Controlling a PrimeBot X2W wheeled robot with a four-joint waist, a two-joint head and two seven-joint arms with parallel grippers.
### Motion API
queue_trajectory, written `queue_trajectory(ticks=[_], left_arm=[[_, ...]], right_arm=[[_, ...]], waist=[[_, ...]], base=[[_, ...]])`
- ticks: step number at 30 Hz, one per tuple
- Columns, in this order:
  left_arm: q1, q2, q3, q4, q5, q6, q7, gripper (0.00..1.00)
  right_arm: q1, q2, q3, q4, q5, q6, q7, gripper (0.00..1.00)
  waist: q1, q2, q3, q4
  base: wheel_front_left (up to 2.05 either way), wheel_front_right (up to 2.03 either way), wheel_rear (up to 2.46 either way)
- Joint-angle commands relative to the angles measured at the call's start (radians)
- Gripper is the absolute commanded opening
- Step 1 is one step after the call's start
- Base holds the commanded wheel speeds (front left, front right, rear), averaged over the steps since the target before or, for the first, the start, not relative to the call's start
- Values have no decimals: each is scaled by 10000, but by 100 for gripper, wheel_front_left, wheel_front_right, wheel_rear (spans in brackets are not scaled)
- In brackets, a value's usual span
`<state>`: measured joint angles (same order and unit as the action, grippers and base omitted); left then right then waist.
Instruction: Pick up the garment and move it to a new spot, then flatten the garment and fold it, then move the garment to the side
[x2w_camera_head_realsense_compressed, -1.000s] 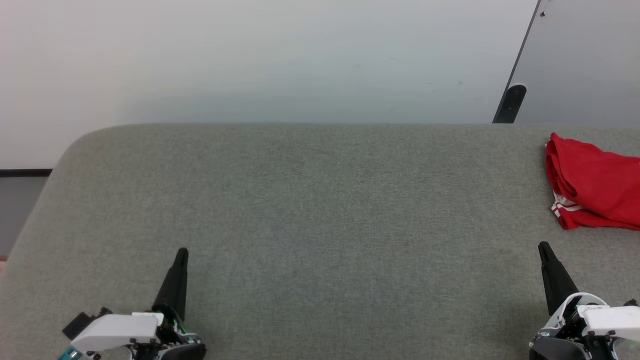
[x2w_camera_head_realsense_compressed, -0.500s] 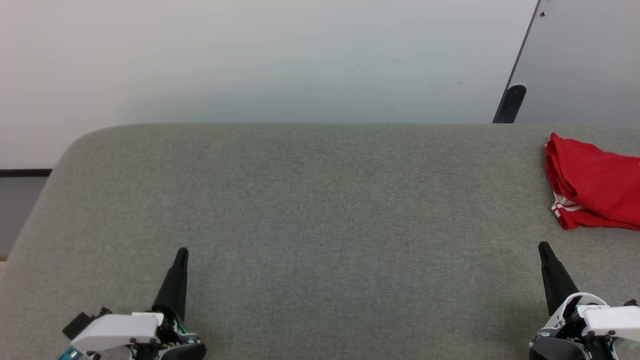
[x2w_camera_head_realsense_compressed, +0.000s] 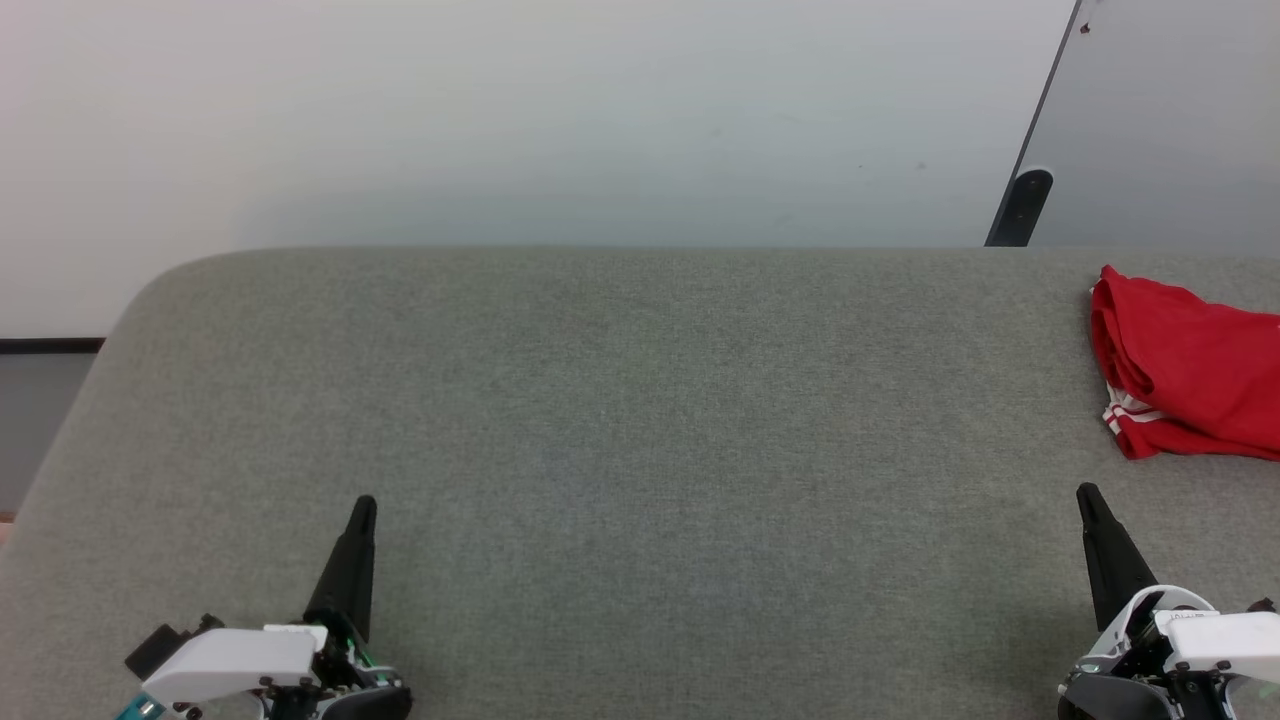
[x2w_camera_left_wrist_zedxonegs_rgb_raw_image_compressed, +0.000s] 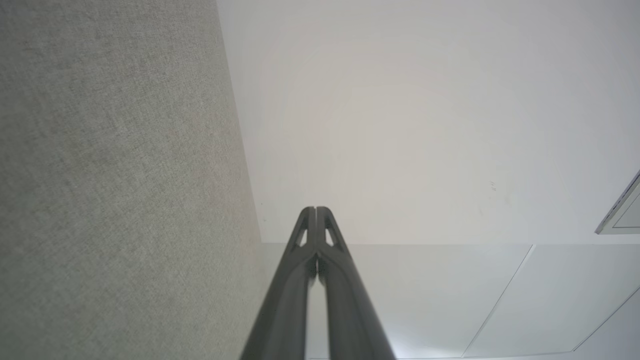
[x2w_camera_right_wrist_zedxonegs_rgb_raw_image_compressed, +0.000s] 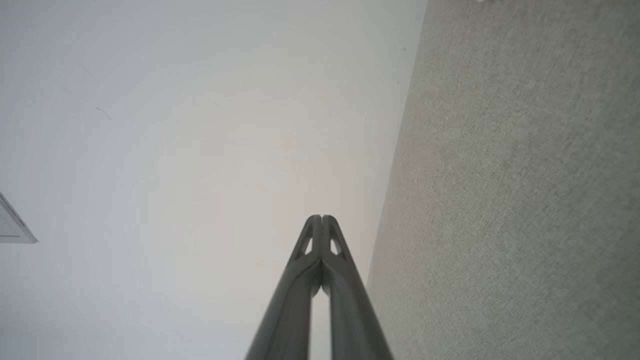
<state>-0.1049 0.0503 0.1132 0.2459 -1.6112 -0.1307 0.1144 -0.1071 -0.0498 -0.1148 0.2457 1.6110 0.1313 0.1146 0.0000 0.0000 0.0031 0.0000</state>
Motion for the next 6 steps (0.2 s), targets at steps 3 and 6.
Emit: queue_trajectory(ticks=[3,6], left_arm=[[-81,-14,23,-23,-33,0,29,0],[-81,-14,23,-23,-33,0,29,0]], right_arm=[[-26,21,-7,-29,36,-10,9,0],[-26,21,-7,-29,36,-10,9,0]], waist=[[0,0,0,0],[0,0,0,0]], base=[[0,0,0],[0,0,0]])
